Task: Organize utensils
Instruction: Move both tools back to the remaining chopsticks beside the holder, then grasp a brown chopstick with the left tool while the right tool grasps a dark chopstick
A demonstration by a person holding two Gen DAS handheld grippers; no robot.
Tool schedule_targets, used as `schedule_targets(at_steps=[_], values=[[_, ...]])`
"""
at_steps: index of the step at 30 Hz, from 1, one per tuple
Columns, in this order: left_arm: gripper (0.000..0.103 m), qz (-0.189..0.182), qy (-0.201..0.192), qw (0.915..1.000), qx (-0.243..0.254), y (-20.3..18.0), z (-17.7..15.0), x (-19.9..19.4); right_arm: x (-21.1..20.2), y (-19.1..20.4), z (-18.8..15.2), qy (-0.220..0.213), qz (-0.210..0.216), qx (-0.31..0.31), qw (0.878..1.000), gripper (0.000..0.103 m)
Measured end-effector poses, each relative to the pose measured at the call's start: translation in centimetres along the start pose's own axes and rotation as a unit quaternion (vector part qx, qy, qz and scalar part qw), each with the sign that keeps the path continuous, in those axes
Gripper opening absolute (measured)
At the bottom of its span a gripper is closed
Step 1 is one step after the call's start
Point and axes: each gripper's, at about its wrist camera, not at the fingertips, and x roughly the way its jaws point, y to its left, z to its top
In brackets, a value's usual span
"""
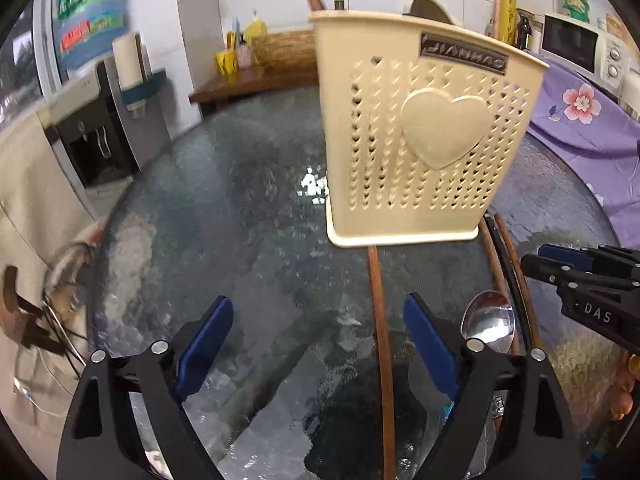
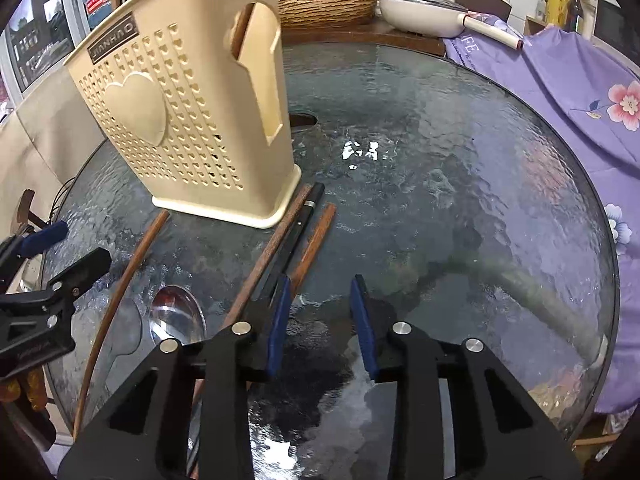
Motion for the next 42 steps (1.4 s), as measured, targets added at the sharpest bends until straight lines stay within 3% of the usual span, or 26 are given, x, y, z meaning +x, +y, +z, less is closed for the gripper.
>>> schedule_targets(at_steps=[2, 5, 7, 11, 12, 16, 32, 34, 38, 42], values=[[0.084, 0.002, -0.001, 1.0, -0.001, 0.0, 0.0, 0.1, 0.1, 0.0, 0.0, 0.005, -0.006, -0.004, 1.0, 0.029], [0.084, 0.013, -0.008, 0.9998, 0.014, -0.5, 0.4, -0.1, 0.6, -1.0, 0.8, 0.017, 0.033, 0.027, 0.999, 0.029], [0.083, 0.002, 0.001, 0.9999, 0.013, -0.7, 0.7, 0.1, 0.4, -1.4, 1.2, 0.007, 0.032, 0.044, 0.998, 0.029], [0.067, -0.008, 0.019, 0.9997, 0.01, -0.7, 1.1, 1.0, 1.0, -1.2, 1.9, 0.019, 0.051, 0.055, 0.997, 0.029], [0.059, -0.013, 0.025, 0.9995, 0.01, -0.7, 1.1, 1.2, 1.2, -1.0, 2.0, 0.022, 0.046, 0.052, 0.997, 0.028], [0.045, -0.029, 0.048, 0.9983, 0.016, -1.0, 1.0, 2.4, 1.3, -0.9, 2.1, 0.019, 0.034, 0.049, 0.998, 0.023], [0.037, -0.026, 0.072, 0.9968, 0.024, -2.5, 3.2, 4.9, 3.4, -0.8, 4.5, 0.022, 0.028, 0.051, 0.998, 0.009], [0.033, -0.028, 0.069, 0.9968, 0.027, -2.6, 3.1, 4.9, 3.6, -1.1, 4.6, 0.02, 0.03, 0.056, 0.998, 0.009], [0.01, -0.036, 0.064, 0.9972, 0.013, -2.0, 2.7, 4.4, 3.3, -2.3, 4.4, 0.011, 0.044, 0.075, 0.996, 0.009], [0.008, -0.053, 0.06, 0.9967, 0.003, -1.1, 2.4, 4.2, 2.0, -3.0, 3.9, -0.008, 0.062, 0.092, 0.994, 0.009]])
